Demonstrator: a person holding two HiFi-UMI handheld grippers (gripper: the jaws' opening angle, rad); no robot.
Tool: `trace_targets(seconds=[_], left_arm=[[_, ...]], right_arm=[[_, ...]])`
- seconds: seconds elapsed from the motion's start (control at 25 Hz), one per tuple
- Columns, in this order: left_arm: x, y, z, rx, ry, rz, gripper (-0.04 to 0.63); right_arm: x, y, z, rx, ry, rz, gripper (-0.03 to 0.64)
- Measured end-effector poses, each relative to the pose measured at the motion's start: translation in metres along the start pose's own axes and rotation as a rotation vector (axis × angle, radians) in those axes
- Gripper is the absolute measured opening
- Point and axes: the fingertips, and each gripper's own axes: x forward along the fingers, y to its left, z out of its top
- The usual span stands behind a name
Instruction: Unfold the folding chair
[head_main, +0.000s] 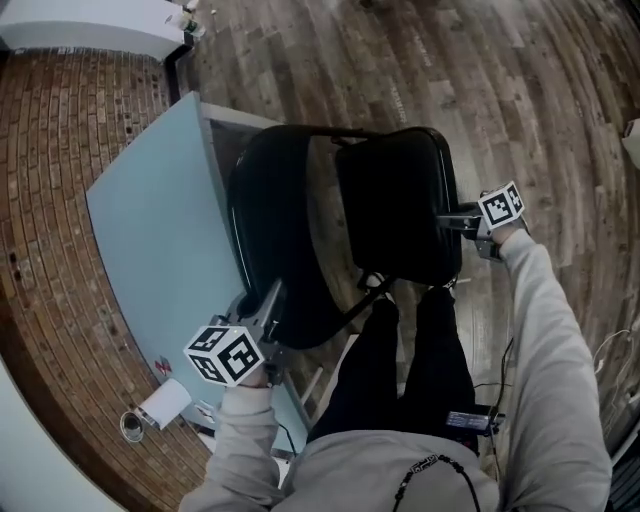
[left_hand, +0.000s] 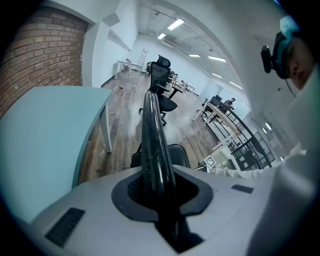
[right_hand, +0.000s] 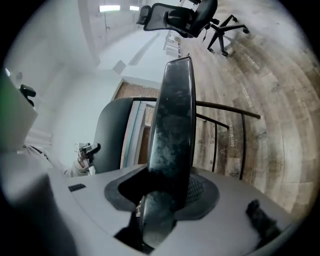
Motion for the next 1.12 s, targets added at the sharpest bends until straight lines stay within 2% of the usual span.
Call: trace_targets(seconds=[0.16, 0.4, 0.6, 0.76, 1.12], left_arm=[[0.018, 0.009, -0.011, -0.018, 0.054, -0.021, 0.069], [0.034, 0.014, -0.028, -0.064, 0.1, -0.063, 0.068], [0.053, 0.027, -0.036, -0.091, 0.12, -0.073, 0.067], [0.066, 0.029, -0.045, -0.082, 0.133, -0.087, 0.067], [0.102, 0.032, -0.064, -0.156, 0.136, -0.118, 0.067]], right_arm=[[-0.022, -0.04, -0.008, 0.02, -0.065, 0.143, 0.158], [-0.051, -0.075, -0.022, 0.006, -0.112, 0.267, 0.158], [-0.066, -0.108, -0.023, -0.006, -0.226, 0.389, 0.158], [-0.077, -0.137, -0.023, 0.0, -0.338, 0.438, 0.158], [-0.101, -0.204, -0.032, 0.065, -0.473, 0.486, 0.163]])
